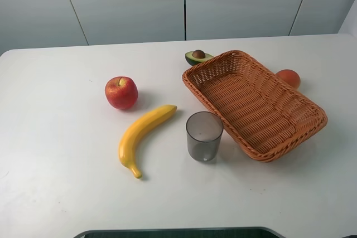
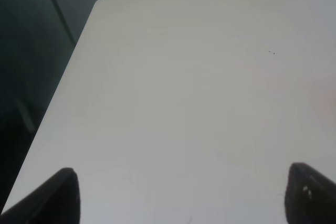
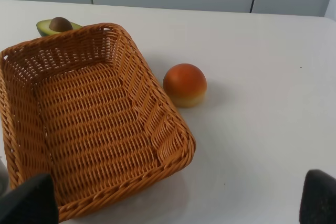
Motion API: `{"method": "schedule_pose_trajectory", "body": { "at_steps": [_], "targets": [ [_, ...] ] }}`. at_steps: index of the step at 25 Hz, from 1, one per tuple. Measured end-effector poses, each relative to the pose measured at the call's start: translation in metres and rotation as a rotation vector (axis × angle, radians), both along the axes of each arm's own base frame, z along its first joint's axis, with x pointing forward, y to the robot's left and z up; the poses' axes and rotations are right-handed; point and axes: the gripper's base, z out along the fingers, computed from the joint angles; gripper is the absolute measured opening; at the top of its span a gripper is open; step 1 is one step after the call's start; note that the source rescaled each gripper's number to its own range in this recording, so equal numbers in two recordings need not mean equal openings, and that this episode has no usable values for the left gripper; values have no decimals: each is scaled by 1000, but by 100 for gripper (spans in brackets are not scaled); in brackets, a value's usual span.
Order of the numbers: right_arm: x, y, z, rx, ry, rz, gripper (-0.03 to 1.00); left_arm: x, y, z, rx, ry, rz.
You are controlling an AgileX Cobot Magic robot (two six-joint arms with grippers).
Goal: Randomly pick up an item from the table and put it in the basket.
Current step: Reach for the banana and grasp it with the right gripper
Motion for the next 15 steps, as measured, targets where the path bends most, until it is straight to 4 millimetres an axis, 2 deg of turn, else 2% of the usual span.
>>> {"method": "schedule_pose_trajectory", "body": {
  "at_steps": [15],
  "targets": [
    [0,0,0,0,0,0,100,0,0,0,0,0,0]
  ]
}}
